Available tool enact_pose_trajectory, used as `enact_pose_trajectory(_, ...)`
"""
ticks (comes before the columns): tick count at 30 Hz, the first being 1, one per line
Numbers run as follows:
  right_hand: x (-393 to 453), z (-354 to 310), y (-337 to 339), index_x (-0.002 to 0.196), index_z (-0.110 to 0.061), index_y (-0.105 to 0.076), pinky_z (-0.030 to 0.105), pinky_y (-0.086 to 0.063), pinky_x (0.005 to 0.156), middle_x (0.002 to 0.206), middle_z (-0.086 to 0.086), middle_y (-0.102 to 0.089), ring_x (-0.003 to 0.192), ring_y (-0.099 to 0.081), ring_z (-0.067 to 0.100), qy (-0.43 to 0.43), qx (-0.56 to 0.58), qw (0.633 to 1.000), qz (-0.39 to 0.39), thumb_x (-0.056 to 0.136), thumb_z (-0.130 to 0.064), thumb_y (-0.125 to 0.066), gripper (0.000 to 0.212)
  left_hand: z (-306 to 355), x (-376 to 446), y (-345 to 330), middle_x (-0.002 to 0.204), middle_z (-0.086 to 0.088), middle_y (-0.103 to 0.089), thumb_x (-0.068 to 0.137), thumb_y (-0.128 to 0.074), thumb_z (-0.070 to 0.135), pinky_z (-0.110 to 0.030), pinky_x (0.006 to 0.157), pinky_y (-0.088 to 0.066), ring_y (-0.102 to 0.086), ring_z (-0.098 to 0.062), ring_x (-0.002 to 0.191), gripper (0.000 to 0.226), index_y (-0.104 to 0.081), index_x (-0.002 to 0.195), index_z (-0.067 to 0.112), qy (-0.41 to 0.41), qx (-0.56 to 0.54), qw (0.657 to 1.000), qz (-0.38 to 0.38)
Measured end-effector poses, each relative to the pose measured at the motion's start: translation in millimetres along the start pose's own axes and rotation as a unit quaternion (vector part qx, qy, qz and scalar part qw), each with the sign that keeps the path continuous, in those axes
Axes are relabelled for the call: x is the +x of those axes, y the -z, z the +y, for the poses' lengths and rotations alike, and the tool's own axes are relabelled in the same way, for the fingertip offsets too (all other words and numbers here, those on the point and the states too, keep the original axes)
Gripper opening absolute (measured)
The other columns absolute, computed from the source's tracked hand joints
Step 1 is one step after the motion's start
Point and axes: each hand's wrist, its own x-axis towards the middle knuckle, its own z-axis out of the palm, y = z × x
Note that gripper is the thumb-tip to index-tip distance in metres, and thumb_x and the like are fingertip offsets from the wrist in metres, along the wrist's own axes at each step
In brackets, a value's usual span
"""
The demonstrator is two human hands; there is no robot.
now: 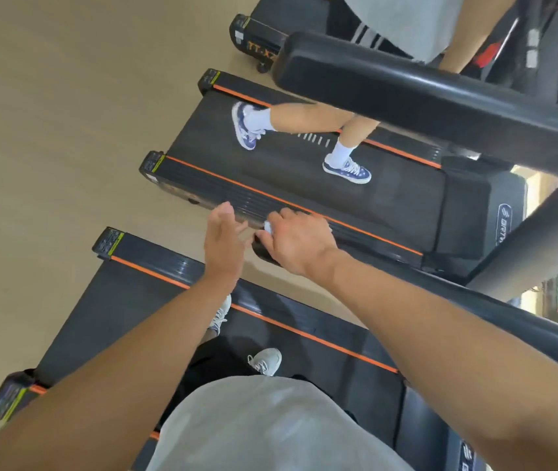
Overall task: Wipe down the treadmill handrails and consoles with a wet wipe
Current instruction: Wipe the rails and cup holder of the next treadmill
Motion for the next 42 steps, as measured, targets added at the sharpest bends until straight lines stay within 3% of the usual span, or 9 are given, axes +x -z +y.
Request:
enact_pose_trajectory(6,35,-56,-6,0.131,-0.015,-0.062,0.049,-0.049,0.093,0.128,0.011,-0.064,0.115,-0.062,0.036,0.049,-0.288,0.945,-0.149,0.105,-0.028,-0.04,0.037,-26,6,46,0.119,0.007,-0.055,0.107,-0.041,0.032,-0.036,0.092,-0.053,-0.062,-0.019,0.113,0.017,-0.055,0.116,0.03,0.02,0.048,0.997,0.057)
enact_pose_trajectory(12,-3,-59,-29,0.147,-0.001,-0.043,0.06,-0.025,0.111,0.132,0.023,-0.044,0.127,-0.037,0.045,0.131,-0.427,0.888,-0.113,0.105,-0.044,-0.025,0.063,-25,23,78,0.121,0.004,-0.063,0.105,-0.048,0.035,-0.044,0.102,-0.051,-0.067,-0.018,0.109,0.014,-0.062,0.103,0.039,0.03,0.121,0.992,0.027)
enact_pose_trajectory(19,-25,-3,9,0.149,-0.029,-0.043,0.044,-0.042,0.099,0.147,-0.001,-0.048,0.13,-0.049,0.027,-0.024,0.047,0.998,-0.033,0.106,-0.05,-0.039,0.049,-20,32,52,0.107,0.014,-0.066,0.086,-0.042,0.062,-0.047,0.099,-0.052,-0.066,-0.018,0.107,0.052,-0.066,0.115,0.026,-0.017,0.205,0.975,-0.081)
enact_pose_trajectory(22,3,1,32,0.132,-0.03,-0.058,0.04,-0.043,0.095,0.132,0.001,-0.063,0.122,-0.057,0.028,-0.129,0.176,0.966,-0.14,0.106,-0.059,-0.028,0.049,-9,34,38,0.105,0.01,-0.068,0.085,-0.039,0.06,-0.05,0.098,-0.052,-0.066,-0.017,0.105,0.049,-0.066,0.109,0.026,-0.008,0.217,0.969,-0.117)
enact_pose_trajectory(26,34,11,54,0.135,-0.026,-0.057,0.039,-0.027,0.114,0.154,0.011,-0.046,0.142,-0.041,0.031,-0.163,0.238,0.908,-0.305,0.11,-0.051,-0.022,0.049,7,39,24,0.106,0.013,-0.069,0.087,-0.041,0.056,-0.042,0.1,-0.05,-0.065,-0.011,0.106,0.043,-0.066,0.108,0.028,0.0,0.236,0.96,-0.148)
enact_pose_trajectory(31,1,64,32,0.154,-0.016,-0.042,0.041,-0.019,0.12,0.163,0.007,-0.034,0.15,-0.031,0.028,-0.288,0.255,0.867,-0.316,0.107,-0.059,-0.018,0.068,14,52,11,0.104,0.012,-0.071,0.096,-0.049,0.05,-0.035,0.103,-0.047,-0.064,-0.009,0.107,0.033,-0.069,0.107,0.026,-0.016,0.248,0.942,-0.224)
enact_pose_trajectory(33,-25,82,19,0.141,-0.016,-0.055,0.043,-0.033,0.113,0.147,0.01,-0.054,0.138,-0.047,0.033,-0.309,0.215,0.886,-0.272,0.106,-0.059,-0.011,0.071,14,55,1,0.106,0.012,-0.071,0.103,-0.049,0.04,-0.034,0.104,-0.047,-0.062,-0.006,0.108,0.028,-0.069,0.109,0.022,-0.026,0.265,0.926,-0.268)
enact_pose_trajectory(36,-58,63,-3,0.103,-0.014,-0.064,0.045,-0.047,0.084,0.085,0.002,-0.064,0.087,-0.066,0.037,-0.245,0.091,0.965,-0.033,0.104,-0.049,0.008,0.08,13,56,-14,0.111,0.016,-0.07,0.102,-0.046,0.047,-0.032,0.104,-0.045,-0.061,-0.004,0.111,0.033,-0.069,0.113,0.026,-0.044,0.298,0.897,-0.324)
enact_pose_trajectory(42,-63,-4,-42,0.147,-0.016,-0.051,0.045,-0.029,0.119,0.146,0.002,-0.055,0.137,-0.046,0.025,-0.226,0.099,0.958,0.148,0.11,-0.04,-0.023,0.052,23,42,-55,0.111,0.016,-0.07,0.099,-0.043,0.054,-0.025,0.097,-0.046,-0.062,-0.002,0.107,0.037,-0.067,0.112,0.029,-0.08,0.312,0.854,-0.409)
